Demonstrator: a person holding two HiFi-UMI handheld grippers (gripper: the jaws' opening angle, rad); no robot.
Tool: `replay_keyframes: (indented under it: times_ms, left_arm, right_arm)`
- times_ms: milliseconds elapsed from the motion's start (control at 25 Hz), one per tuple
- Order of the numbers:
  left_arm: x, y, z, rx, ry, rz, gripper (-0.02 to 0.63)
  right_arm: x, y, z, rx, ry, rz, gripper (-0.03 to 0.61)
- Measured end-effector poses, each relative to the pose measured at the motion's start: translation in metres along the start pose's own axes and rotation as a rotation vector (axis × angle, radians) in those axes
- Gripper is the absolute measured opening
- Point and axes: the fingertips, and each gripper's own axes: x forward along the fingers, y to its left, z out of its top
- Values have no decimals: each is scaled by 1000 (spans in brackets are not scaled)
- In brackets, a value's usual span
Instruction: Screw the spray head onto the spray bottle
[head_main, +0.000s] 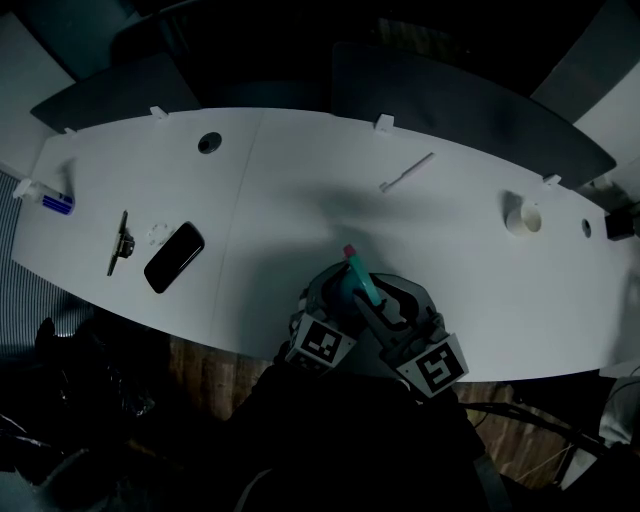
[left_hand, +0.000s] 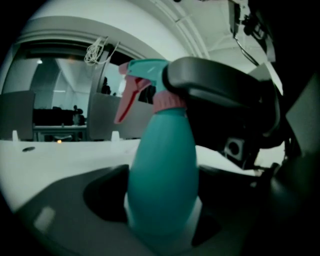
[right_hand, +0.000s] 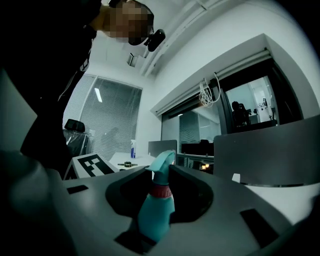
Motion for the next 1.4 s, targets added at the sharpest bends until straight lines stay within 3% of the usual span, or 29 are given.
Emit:
replay_keyframes:
  times_ms: [240,480,600,760,960,1080,1280,1400]
  left_arm:
    - [2,-1,0,12,5,3,400]
    - [2,0,-2,-31,-4,-28,406]
    - [-1,-2,-2,-60,20,-104,413]
    - [1,-9,2,2,81,-257,411]
    - [6,-19,4,4,136,-466,407]
    - [8,-17,7,-16,108,-392,399]
    - [8,-6,13,-105,14,-61,397]
    - [7,-1,13,-149,-11,51,397]
  right_arm:
    - [-6,1,-2,-43,-35,-58,112]
    - [-5,1,-4,-18,-66,-43,112]
    - [-5,2,-4,-23,-62,-9,112]
    - [-5,0,-6,20,-43,40,112]
    - [-5,-1,-3,53,-25,146,112]
    - [-4,-3,2,4,-57,100,112]
    - [-12,-1,0,-77,-62,-145,112]
    - [-12,0,-5,-73,-42,-143,112]
